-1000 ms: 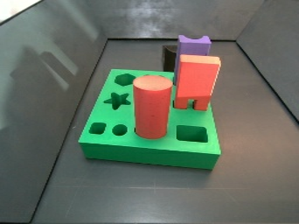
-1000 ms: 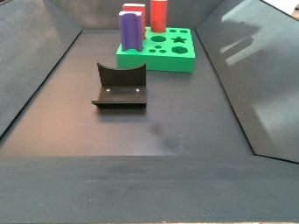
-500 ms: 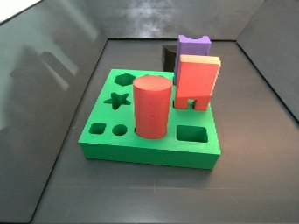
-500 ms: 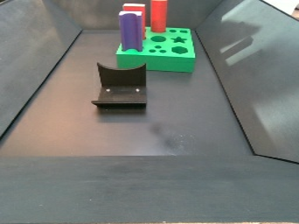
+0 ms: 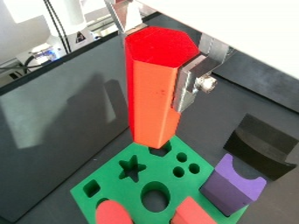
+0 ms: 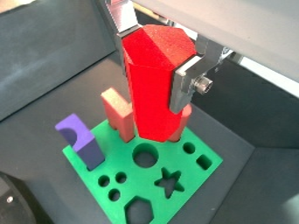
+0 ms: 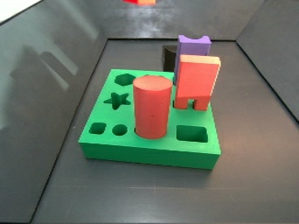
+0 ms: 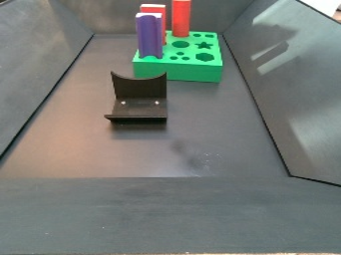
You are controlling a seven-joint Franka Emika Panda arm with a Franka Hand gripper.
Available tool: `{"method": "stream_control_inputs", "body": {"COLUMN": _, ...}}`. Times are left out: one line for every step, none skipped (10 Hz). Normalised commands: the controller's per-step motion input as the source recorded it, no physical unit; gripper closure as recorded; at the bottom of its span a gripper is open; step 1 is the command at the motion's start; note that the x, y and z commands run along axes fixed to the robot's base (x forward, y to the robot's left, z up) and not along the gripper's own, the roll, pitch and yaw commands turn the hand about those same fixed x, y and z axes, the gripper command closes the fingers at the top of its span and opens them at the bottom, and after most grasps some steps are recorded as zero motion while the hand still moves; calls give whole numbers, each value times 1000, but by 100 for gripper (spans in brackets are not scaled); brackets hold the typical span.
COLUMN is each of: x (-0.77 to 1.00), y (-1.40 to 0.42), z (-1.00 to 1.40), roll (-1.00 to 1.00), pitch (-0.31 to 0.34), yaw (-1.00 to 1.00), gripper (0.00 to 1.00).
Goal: Pick up the hexagon object. Move up. Move to above the board. Insert the hexagon object.
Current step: Insert the hexagon object.
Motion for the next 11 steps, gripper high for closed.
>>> {"method": "stream_control_inputs", "body": {"x": 0, "y": 369, "z": -374, "roll": -149, "pitch": 0, "yaw": -14, "gripper": 100}}
{"method": "stream_control_inputs", "body": {"x": -60, "y": 417, "z": -383, "roll": -14, "pitch": 16, "yaw": -97, "gripper": 100}}
{"method": "stream_control_inputs", "body": {"x": -94, "y": 500, "z": -437, "roll": -14, "pitch": 11, "yaw": -83, "gripper": 100}}
{"method": "stream_control_inputs", "body": {"x": -103, "y": 517, "z": -471, "roll": -41, "pitch": 0, "yaw": -114, "gripper": 100}}
{"method": "stream_control_inputs", "body": {"x": -143, "y": 503, "z": -534, "roll": -74, "pitch": 0, "yaw": -171, "gripper": 100}}
{"method": "stream_control_inputs", "body": {"x": -240, "y": 509, "z": -500, "roll": -77, "pitch": 0, "yaw": -200, "gripper": 100}}
{"method": "stream_control_inputs", "body": {"x": 0, "y": 66, "z": -49, "roll": 0, "pitch": 0, "yaw": 0, "gripper": 100}}
{"method": "stream_control_inputs", "body": {"x": 26, "y": 0, "z": -3, "roll": 0, "pitch": 0, "yaw": 0, "gripper": 100}}
{"method": "stream_control_inputs", "body": {"x": 0, "y": 0, "z": -406, "roll": 0, "pitch": -24, "yaw": 0, "gripper": 100}}
{"method": "stream_control_inputs", "body": {"x": -6, "y": 31, "z": -554, "roll": -51, "pitch": -67, "yaw": 0, "gripper": 100}}
{"method": "stream_control_inputs", "body": {"x": -100, "y": 69, "z": -511, "roll": -26, "pitch": -79, "yaw": 0, "gripper": 100}}
